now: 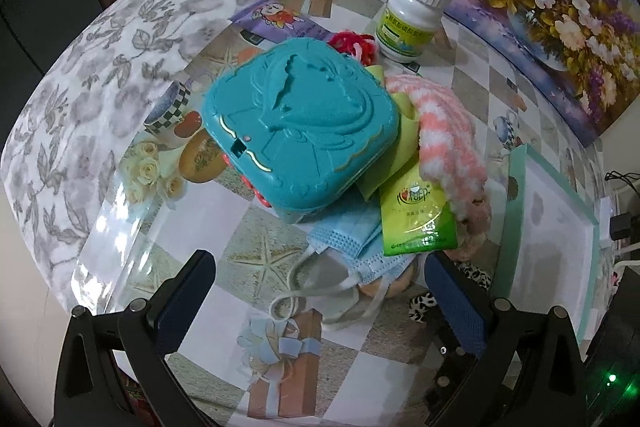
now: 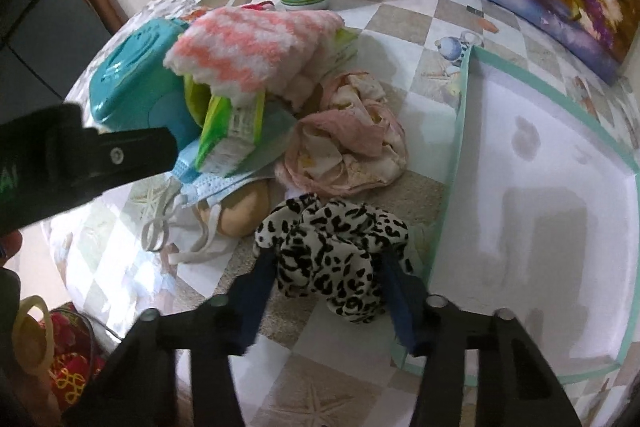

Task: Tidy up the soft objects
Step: 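Grasp the leopard-print scrunchie with the right gripper, then grasp the pink-and-white striped fuzzy cloth with the left gripper while the right lifts the scrunchie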

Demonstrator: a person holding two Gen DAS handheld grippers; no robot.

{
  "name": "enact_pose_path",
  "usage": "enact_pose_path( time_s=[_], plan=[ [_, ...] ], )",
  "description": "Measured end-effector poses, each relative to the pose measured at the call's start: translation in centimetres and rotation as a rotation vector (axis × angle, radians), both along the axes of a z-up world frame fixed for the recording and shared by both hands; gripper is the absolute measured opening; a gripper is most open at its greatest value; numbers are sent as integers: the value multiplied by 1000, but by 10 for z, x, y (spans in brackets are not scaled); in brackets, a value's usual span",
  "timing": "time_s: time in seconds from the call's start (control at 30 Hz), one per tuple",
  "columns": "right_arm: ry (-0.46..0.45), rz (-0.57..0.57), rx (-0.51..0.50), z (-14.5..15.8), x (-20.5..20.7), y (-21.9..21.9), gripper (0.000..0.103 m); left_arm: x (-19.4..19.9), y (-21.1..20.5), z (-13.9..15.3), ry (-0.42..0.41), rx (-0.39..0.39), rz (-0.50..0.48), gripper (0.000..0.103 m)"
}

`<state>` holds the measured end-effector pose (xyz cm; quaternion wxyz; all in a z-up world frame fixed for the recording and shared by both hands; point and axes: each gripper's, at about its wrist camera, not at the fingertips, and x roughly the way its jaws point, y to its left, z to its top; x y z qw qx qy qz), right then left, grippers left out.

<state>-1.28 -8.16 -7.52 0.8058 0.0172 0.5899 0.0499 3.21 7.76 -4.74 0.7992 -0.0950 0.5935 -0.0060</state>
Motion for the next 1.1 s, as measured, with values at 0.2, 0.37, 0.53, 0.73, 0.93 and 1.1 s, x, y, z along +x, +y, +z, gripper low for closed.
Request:
enact_pose_path(
  time_s=[0.2,0.37,0.53,0.73,0.93,1.1],
  plan=[
    [-1,-16,18,0,1,-4,38,0,1,-1,17,-18,8,103],
    [0,-28,41,4,-3,-8,34,-1,0,-2,32,-24,4,103],
    [-12,-53,76,14,-9,-16,31,-2,1,-1,35,-27,11,103],
    [-45,-75,104,26,-13,-18,30,-6,2,2,29,-47,12,103],
    [-119,-108,110,53,-16,-23,29,-15,-3,19,11,-74,-22,96],
    [-220,-159,48,96,-13,-38,29,-8,-20,52,-50,-55,-88,93]
  ],
)
